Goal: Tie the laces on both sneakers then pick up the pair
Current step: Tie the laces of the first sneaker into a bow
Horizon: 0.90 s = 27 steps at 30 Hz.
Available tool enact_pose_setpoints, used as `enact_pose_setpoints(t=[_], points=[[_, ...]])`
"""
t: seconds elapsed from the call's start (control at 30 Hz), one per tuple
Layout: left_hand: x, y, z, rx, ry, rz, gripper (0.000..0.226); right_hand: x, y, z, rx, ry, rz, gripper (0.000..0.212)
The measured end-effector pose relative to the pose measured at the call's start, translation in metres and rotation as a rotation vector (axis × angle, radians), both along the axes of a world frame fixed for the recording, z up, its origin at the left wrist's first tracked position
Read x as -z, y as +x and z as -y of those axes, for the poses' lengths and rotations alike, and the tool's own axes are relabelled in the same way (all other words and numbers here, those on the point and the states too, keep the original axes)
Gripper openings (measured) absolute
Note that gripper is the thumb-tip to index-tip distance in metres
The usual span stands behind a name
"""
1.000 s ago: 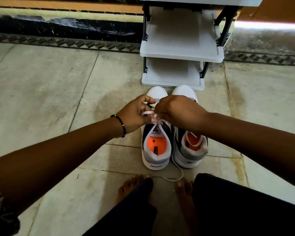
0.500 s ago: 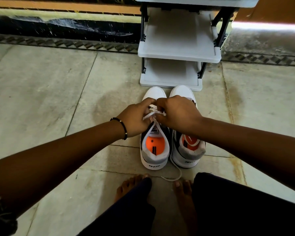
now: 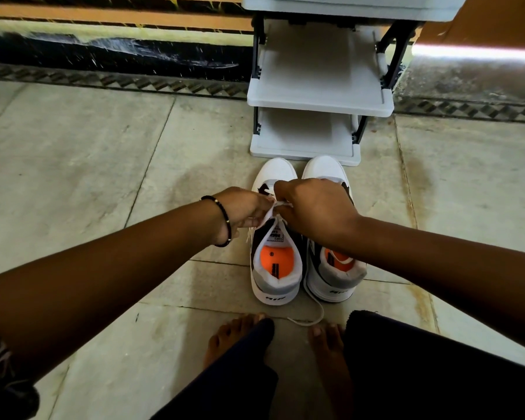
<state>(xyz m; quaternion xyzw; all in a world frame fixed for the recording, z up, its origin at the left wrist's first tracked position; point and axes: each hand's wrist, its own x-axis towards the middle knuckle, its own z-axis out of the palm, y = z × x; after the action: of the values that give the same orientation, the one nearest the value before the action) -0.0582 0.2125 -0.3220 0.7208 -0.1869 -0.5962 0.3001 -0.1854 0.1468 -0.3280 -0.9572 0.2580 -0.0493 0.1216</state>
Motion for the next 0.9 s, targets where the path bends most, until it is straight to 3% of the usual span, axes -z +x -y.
enact_pose_setpoints(t=[0.17, 0.3, 0.43, 0.57, 0.73, 0.9], points=[[-0.003, -0.001, 0.004, -0.112, -0.064, -0.033, 0.03, 0.002, 0.0, 0.002, 0.011, -0.025, -0.019, 0.017], [0.005, 0.007, 0.006, -0.022, -0.208, 0.317, 0.021, 0.001, -0.004, 0.004, -0.022, 0.037, -0.053, 0.032], [0.009, 0.009, 0.006, 0.045, -0.24, 0.431, 0.023, -0.003, -0.002, 0.006, 0.024, 0.295, -0.011, 0.039], [0.017, 0.012, 0.007, 0.036, -0.204, 0.507, 0.024, -0.008, -0.006, 0.01, 0.084, 0.418, -0.024, 0.043], [0.027, 0.028, 0.005, -0.1, -0.086, 0.518, 0.024, 0.002, -0.02, 0.015, 0.13, 0.429, -0.107, 0.039], [0.042, 0.036, 0.003, -0.013, 0.049, 0.477, 0.026, 0.003, -0.023, 0.016, 0.189, 0.517, -0.119, 0.044]])
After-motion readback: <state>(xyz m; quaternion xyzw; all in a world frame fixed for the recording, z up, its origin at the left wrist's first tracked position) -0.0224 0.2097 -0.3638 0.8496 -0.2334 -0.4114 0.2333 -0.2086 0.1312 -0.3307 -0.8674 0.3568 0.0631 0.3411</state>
